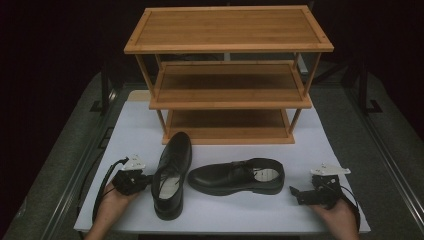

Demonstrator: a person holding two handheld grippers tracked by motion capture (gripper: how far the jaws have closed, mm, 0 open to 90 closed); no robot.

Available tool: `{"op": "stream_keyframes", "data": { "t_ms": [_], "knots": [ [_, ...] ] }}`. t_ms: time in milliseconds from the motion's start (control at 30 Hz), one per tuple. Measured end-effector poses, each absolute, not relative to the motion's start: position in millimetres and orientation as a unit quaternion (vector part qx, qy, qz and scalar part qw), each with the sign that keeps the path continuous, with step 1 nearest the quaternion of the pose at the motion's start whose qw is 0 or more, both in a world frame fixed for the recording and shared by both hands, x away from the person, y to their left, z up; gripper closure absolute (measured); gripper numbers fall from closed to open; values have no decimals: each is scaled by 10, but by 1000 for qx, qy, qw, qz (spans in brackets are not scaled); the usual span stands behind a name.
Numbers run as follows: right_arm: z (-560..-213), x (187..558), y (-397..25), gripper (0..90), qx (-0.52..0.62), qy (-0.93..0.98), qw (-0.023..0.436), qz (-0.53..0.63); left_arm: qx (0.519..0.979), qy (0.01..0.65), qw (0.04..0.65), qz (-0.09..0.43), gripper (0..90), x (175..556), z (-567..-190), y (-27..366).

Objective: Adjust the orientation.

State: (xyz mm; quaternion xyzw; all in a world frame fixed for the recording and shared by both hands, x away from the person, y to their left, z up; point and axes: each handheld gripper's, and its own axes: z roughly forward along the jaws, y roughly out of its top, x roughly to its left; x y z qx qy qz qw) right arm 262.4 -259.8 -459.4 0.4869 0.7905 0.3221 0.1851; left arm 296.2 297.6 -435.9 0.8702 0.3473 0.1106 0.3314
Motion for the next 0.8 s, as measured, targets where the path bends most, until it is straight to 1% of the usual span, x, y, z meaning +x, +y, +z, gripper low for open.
{"op": "stream_keyframes", "data": {
  "t_ms": [200, 267, 300, 367, 433, 467, 600, 700, 800],
  "knots": [
    [-4594, 2623, -2598, 0, 487, 790, 185, 322, 870, 341, 341, 102, 900, 2972, -4373, 2964],
    [-4594, 2623, -2598, 0, 487, 790, 185, 322, 869, 344, 339, 107, 900, 2966, -4368, 2981],
    [-4594, 2623, -2598, 0, 487, 790, 185, 322, 869, 344, 339, 107, 893, 2966, -4368, 2981],
    [-4593, 2623, -2598, 0, 487, 790, 185, 322, 869, 348, 331, 118, 825, 2950, -4316, 3052],
    [-4594, 2623, -2598, 0, 487, 790, 185, 322, 865, 354, 334, 126, 813, 2940, -4286, 3103],
    [-4593, 2623, -2598, 0, 487, 790, 185, 322, 857, 365, 337, 133, 699, 2921, -4252, 3180],
    [-4593, 2623, -2598, 0, 487, 790, 185, 322, 851, 381, 325, 157, 358, 2823, -4268, 3339],
    [-4593, 2623, -2598, 0, 487, 790, 185, 322, 853, 385, 311, 166, 181, 2769, -4311, 3401],
    [-4593, 2622, -2598, 0, 487, 790, 185, 322, 850, 391, 307, 173, 74, 2691, -4389, 3504]
  ]
}}
